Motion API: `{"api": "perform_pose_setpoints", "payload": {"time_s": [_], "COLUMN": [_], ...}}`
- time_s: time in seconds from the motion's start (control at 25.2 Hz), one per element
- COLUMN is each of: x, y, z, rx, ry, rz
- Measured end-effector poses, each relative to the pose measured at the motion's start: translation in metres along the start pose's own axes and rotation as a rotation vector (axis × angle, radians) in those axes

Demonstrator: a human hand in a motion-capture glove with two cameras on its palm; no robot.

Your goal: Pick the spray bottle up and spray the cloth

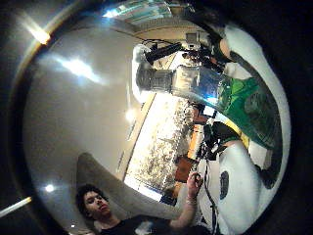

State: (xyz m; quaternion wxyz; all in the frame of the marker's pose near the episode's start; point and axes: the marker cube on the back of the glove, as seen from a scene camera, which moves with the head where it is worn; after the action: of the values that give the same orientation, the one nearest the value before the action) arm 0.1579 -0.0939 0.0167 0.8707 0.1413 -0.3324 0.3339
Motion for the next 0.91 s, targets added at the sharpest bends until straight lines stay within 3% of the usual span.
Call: {"api": "perform_pose_setpoints", "payload": {"time_s": [0.48,0.91], "x": [-0.0044,-0.0078], "y": [-0.0006,0.0024], "z": [0.0003,0.0010], "rx": [0.152,0.110], "ry": [0.020,0.011], "rz": [-0.098,-0.070]}}
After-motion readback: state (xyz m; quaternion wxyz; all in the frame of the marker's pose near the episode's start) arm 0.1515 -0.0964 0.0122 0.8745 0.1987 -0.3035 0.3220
